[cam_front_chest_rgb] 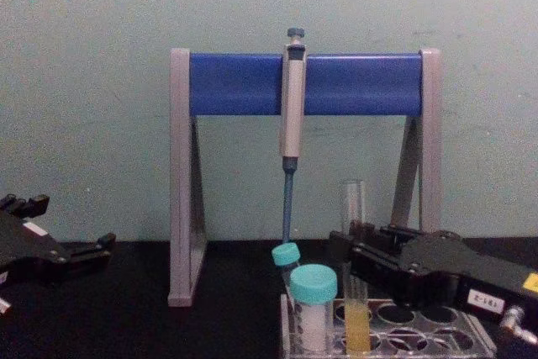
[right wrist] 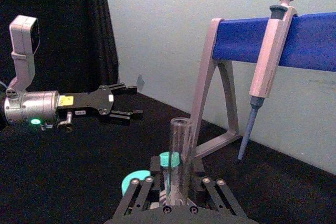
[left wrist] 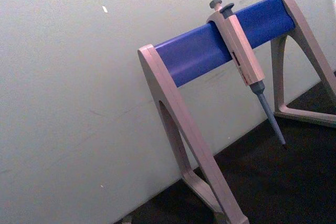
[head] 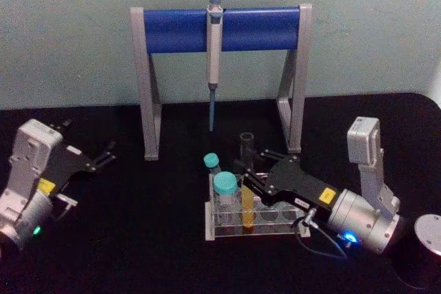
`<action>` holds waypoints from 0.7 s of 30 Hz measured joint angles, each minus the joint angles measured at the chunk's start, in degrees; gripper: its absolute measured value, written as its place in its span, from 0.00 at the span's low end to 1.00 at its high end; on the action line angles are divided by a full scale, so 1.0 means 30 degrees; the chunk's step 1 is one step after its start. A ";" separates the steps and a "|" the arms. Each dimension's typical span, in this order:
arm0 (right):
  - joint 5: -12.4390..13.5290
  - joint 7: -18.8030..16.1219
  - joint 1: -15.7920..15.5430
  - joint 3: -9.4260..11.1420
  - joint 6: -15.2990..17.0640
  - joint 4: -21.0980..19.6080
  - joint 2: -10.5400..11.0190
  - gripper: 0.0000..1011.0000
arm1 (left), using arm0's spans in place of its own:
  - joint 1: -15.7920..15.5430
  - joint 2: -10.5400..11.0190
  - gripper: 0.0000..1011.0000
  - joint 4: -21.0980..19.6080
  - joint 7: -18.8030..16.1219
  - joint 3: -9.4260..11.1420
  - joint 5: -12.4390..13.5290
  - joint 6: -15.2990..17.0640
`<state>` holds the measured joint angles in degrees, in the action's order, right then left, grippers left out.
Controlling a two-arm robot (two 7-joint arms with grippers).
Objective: Pick up the test tube from the test tube rack, shake it, then place it back into the test tube rack.
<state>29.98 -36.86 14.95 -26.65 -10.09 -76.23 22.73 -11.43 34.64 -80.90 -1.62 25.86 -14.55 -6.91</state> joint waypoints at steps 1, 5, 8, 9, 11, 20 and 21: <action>0.0001 -0.0001 0.0000 -0.0001 -0.0001 -0.0001 -0.0001 0.36 | 0.0000 0.0000 0.99 0.0000 0.0000 0.0000 0.0001 -0.0001; 0.0007 -0.0004 0.0000 -0.0002 0.0000 0.0000 0.0000 0.48 | 0.0000 0.0000 0.99 -0.0001 0.0000 0.0000 0.0001 0.0000; 0.0011 -0.0005 0.0001 -0.0002 0.0000 0.0000 -0.0001 0.58 | 0.0001 0.0000 0.99 0.0000 0.0000 0.0000 0.0001 0.0000; 0.0013 -0.0006 0.0000 -0.0002 0.0000 -0.0001 0.0000 0.60 | 0.0000 0.0000 0.99 0.0000 0.0000 0.0000 0.0000 0.0000; 0.0014 -0.0007 0.0000 -0.0001 0.0001 -0.0001 -0.0001 0.68 | 0.0000 0.0000 0.99 0.0000 0.0000 0.0000 0.0000 0.0000; 0.0033 -0.0021 0.0001 -0.0002 0.0000 0.0001 -0.0001 0.93 | 0.0000 0.0000 0.99 0.0001 0.0000 0.0000 0.0001 -0.0001; 0.0034 -0.0023 0.0000 -0.0001 0.0000 0.0000 -0.0001 0.94 | 0.0000 0.0001 0.99 0.0000 0.0000 0.0000 0.0000 0.0000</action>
<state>30.08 -36.92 14.96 -26.65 -10.10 -76.23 22.73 -11.43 34.65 -80.90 -1.62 25.86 -14.55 -6.91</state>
